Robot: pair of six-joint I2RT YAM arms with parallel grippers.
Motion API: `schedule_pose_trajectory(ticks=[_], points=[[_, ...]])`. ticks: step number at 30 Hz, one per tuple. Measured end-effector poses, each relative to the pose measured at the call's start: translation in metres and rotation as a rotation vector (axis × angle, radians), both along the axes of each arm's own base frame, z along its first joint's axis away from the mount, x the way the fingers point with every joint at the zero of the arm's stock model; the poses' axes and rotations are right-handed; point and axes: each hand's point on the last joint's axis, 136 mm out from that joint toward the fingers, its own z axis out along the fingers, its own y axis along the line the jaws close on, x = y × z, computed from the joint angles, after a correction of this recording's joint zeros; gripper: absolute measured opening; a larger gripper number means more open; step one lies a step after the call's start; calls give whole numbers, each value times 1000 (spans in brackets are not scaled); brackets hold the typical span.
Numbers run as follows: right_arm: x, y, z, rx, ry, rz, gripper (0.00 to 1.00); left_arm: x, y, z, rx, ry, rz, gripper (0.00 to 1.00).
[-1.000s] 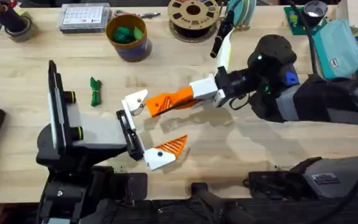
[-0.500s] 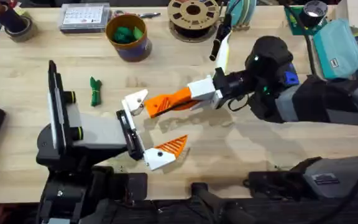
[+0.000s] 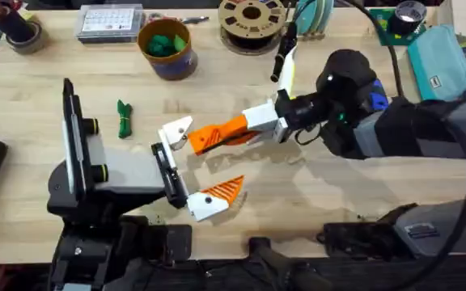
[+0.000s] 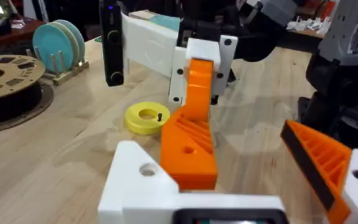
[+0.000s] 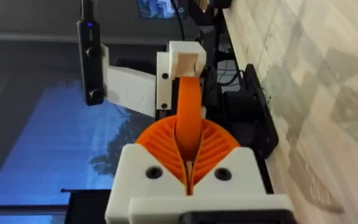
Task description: Pick up the gripper from the table and insert it into the empty holder that is missing its gripper. Then pick up a screw, insert it into the mounting hole, and use the screwdriver to tighten it. Finally, clean up the table by picking up the vegetable and placing it into the bucket.
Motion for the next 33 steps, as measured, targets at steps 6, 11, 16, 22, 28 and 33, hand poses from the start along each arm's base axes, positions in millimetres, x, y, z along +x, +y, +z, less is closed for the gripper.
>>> schedule_pose_trajectory(ticks=[6,11,16,22,28,33], points=[[-1,0,1,-1,11,11,10,0,0,0,0,0,0,986],[2,2,6,3,5,18,10,0,0,0,0,0,0,986],[8,6,6,4,9,48,10,1,1,0,0,-1,8,986],[14,13,2,-1,24,74,10,1,1,0,0,0,8,986],[15,15,1,-1,27,83,10,1,1,0,0,1,8,986],[15,15,3,1,24,94,10,1,1,0,0,0,8,986]])
